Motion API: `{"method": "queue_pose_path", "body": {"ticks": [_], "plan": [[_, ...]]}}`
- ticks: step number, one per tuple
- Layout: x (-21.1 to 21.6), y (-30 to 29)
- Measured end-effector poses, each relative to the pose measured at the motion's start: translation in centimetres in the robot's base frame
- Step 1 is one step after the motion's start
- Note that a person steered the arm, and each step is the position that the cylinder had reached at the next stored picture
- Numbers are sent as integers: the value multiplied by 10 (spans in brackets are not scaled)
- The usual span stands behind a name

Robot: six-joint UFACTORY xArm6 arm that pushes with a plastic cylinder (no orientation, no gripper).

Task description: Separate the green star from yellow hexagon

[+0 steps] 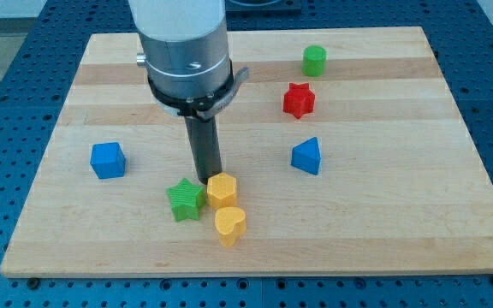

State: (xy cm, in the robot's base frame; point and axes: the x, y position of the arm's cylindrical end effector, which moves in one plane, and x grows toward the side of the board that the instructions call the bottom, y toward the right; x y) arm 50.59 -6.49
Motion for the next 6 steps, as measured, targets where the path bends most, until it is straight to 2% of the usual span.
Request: {"method": "queue_pose_path", "body": {"ticks": [4, 6], "plan": [[30, 1], [59, -46]]}}
